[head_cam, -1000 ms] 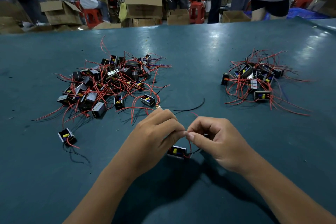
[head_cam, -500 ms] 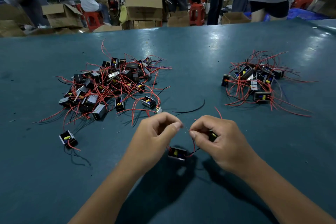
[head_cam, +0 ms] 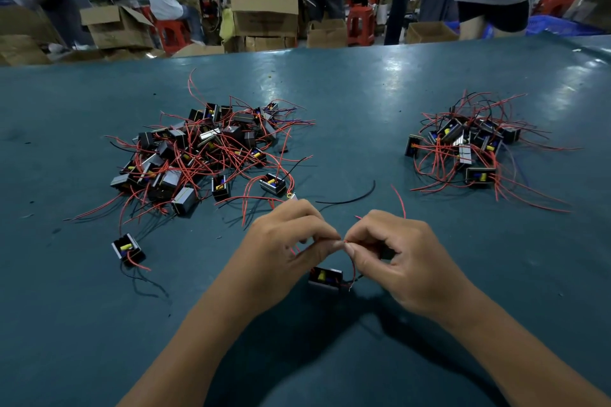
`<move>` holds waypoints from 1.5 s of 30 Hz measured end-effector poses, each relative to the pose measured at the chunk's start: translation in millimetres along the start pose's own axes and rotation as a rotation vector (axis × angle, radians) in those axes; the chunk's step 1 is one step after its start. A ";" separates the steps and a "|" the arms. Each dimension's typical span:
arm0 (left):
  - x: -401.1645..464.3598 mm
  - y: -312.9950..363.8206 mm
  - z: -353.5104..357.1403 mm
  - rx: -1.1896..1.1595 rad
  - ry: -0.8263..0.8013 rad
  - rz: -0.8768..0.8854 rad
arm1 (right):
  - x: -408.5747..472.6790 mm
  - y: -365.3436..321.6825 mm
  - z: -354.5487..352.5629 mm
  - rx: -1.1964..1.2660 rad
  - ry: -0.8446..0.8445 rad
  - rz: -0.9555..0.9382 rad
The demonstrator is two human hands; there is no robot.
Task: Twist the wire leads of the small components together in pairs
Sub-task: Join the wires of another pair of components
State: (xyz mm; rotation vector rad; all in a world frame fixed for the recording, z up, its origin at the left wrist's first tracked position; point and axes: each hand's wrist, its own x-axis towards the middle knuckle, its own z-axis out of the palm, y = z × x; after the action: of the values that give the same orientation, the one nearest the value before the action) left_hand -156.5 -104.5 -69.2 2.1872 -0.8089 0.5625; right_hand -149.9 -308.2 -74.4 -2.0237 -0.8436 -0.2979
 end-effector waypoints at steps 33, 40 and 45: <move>-0.2 5.7 10.8 0.038 0.032 -0.068 | -0.7 3.5 2.9 0.004 0.031 0.040; -2.6 14.5 18.4 -0.081 0.006 -0.255 | -0.7 2.9 4.0 -0.052 0.066 -0.017; -3.0 13.1 25.0 -0.400 -0.009 -0.488 | -2.0 3.9 5.8 -0.056 0.081 -0.004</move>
State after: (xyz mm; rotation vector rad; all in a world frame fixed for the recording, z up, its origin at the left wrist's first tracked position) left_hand -164.1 -129.2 -80.7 1.9136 -0.3277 0.1293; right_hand -149.4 -305.8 -81.3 -2.0480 -0.7962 -0.4075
